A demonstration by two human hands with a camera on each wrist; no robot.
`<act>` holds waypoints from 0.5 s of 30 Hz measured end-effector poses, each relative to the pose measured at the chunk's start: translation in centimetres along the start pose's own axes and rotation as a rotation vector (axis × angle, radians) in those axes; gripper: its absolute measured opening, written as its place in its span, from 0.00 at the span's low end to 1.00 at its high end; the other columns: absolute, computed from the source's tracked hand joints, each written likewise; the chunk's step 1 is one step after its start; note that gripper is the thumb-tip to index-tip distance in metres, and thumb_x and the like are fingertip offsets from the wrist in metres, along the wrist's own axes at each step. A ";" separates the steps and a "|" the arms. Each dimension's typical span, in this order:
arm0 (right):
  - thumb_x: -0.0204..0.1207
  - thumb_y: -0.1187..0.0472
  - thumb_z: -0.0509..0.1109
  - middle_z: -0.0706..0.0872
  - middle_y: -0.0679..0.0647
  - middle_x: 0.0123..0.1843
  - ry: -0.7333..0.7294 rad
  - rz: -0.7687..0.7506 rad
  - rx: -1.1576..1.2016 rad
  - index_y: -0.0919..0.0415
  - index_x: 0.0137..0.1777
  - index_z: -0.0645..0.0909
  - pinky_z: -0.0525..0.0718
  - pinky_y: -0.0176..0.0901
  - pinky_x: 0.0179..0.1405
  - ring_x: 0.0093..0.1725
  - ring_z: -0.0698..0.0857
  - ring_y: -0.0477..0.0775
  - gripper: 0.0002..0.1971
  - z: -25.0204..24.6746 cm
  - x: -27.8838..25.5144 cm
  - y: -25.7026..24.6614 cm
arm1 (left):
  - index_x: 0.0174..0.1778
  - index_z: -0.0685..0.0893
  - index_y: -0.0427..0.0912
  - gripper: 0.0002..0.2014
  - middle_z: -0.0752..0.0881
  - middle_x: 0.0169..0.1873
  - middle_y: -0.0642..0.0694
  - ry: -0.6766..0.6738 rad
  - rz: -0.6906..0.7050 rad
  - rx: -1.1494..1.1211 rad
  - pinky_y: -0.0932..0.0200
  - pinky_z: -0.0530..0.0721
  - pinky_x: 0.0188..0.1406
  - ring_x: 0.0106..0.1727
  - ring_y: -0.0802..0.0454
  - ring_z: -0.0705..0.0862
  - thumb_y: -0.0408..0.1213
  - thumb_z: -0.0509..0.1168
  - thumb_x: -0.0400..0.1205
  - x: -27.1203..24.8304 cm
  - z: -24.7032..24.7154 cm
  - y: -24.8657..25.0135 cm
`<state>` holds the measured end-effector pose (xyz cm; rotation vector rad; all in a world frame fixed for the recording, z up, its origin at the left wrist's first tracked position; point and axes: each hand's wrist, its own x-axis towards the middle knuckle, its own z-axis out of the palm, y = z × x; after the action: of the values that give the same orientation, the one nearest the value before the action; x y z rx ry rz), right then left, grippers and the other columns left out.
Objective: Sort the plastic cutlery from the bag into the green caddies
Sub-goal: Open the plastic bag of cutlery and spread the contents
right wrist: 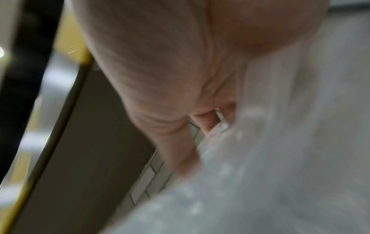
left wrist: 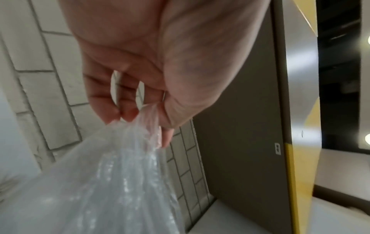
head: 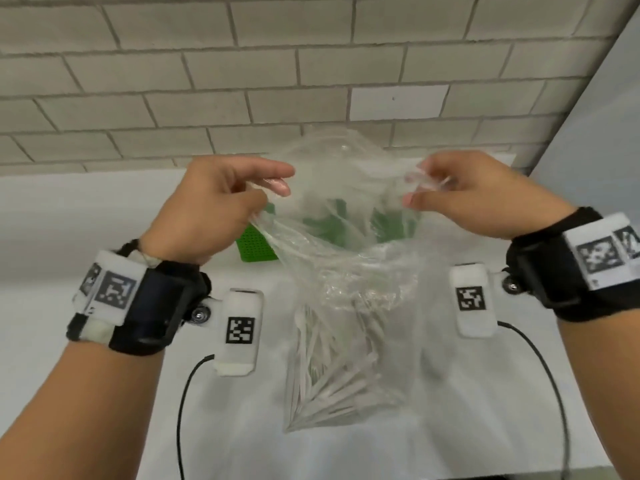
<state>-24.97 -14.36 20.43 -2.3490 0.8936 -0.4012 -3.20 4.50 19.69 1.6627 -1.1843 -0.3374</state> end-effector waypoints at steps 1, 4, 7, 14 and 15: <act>0.69 0.41 0.76 0.83 0.50 0.61 0.027 -0.055 -0.104 0.49 0.70 0.76 0.78 0.46 0.52 0.54 0.83 0.52 0.30 -0.1 0.2 -0.4 | 0.50 0.90 0.55 0.26 0.91 0.41 0.56 -0.067 0.049 0.022 0.47 0.81 0.48 0.43 0.39 0.83 0.17 0.60 0.76 0.1 0.4 0.4; 0.71 0.44 0.76 0.73 0.44 0.74 0.025 -0.264 -0.250 0.42 0.82 0.58 0.70 0.37 0.61 0.64 0.73 0.38 0.42 -0.2 0.7 -3.2 | 0.48 0.91 0.51 0.26 0.91 0.38 0.55 -0.227 0.137 0.089 0.61 0.81 0.46 0.44 0.52 0.86 0.15 0.58 0.76 0.1 1.5 1.6; 0.81 0.52 0.69 0.86 0.40 0.59 -0.120 -0.237 -0.283 0.44 0.72 0.76 0.81 0.39 0.51 0.40 0.83 0.35 0.20 0.5 2.2 -3.6 | 0.46 0.91 0.50 0.22 0.88 0.39 0.56 -0.124 0.187 0.132 0.69 0.77 0.41 0.43 0.52 0.84 0.19 0.59 0.77 0.1 1.9 1.9; 0.82 0.73 0.58 0.78 0.51 0.18 0.158 -0.150 0.677 0.64 0.45 0.81 0.71 0.36 0.13 0.14 0.75 0.50 0.11 -0.8 2.7 -4.0 | 0.50 0.89 0.56 0.36 0.78 0.57 0.52 -0.321 -0.067 0.778 0.52 0.82 0.53 0.55 0.49 0.81 0.78 0.48 0.73 -3.8 4.6 -0.4; 0.81 0.74 0.58 0.78 0.51 0.18 0.186 -0.170 0.745 0.64 0.45 0.81 0.71 0.36 0.14 0.14 0.74 0.49 0.11 -1.4 2.5 -4.1 | 0.47 0.89 0.53 0.36 0.80 0.53 0.52 -0.280 -0.083 0.775 0.53 0.82 0.48 0.51 0.49 0.83 0.77 0.46 0.74 -3.8 4.3 -0.6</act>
<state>-21.69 -14.19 24.25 -1.7109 0.4947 -0.8656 -7.67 5.23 16.11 2.3916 -1.5790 -0.1666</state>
